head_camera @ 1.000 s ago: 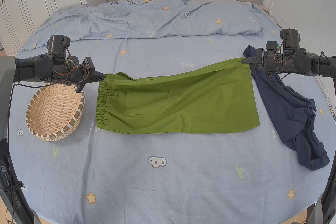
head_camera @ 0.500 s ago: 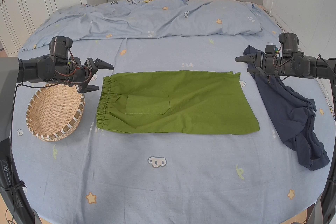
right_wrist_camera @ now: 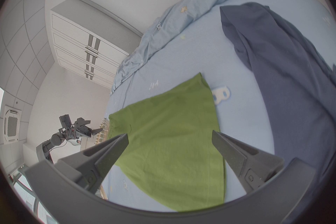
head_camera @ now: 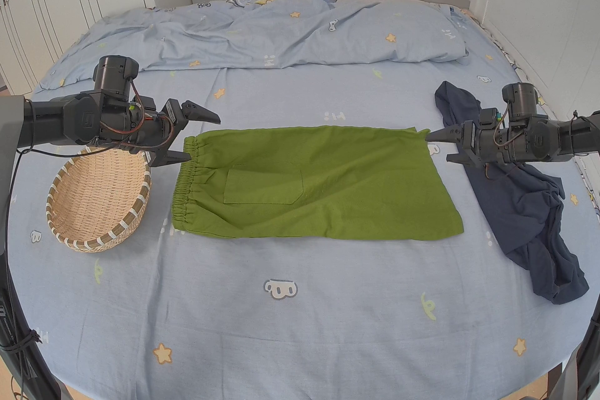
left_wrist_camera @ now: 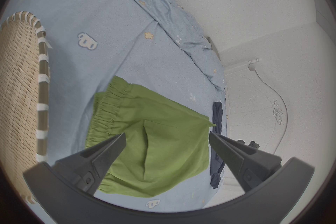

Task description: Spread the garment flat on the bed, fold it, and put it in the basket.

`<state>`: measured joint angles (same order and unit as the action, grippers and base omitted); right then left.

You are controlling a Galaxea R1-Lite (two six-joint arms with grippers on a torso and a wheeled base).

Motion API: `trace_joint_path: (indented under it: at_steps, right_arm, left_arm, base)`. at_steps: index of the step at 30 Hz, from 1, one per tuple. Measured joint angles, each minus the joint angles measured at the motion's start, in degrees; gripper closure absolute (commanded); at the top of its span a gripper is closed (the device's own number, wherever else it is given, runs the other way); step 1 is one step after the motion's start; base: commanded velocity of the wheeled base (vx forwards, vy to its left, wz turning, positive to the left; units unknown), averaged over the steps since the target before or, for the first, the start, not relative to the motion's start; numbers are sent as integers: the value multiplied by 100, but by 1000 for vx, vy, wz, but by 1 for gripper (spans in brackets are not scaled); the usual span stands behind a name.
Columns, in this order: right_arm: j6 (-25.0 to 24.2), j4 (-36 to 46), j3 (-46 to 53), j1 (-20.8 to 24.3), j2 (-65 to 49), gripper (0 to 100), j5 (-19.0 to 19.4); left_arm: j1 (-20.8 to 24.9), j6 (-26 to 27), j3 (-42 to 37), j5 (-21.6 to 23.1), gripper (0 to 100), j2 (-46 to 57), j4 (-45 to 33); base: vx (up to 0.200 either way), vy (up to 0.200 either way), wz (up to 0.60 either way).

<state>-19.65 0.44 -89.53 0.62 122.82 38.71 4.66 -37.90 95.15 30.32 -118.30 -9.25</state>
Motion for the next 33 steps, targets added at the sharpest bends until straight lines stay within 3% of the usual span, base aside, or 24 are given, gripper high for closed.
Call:
trace_joint_path:
  at_steps: [9,17,24,33]
  right_arm:
    - [-139,-1360,1657,113,-549,0,100]
    - [-205,-1456,2098,339,-739,0,115]
    - [-174,-1526,2461,472,-813,0,111]
    - [-98,-1746,2916,675,-788,0,84]
  left_arm:
    - [308,-169,-157,-98,0,-246,485]
    - [357,-624,-157,-471,0,-835,1462]
    - [341,-1508,-173,-653,0,-1145,2912]
    - [149,-1604,-141,-703,0,-1298,3093]
  base:
    - [0,0,0]
    - [0,0,0]
    - [0,0,0]
    - [0,0,0]
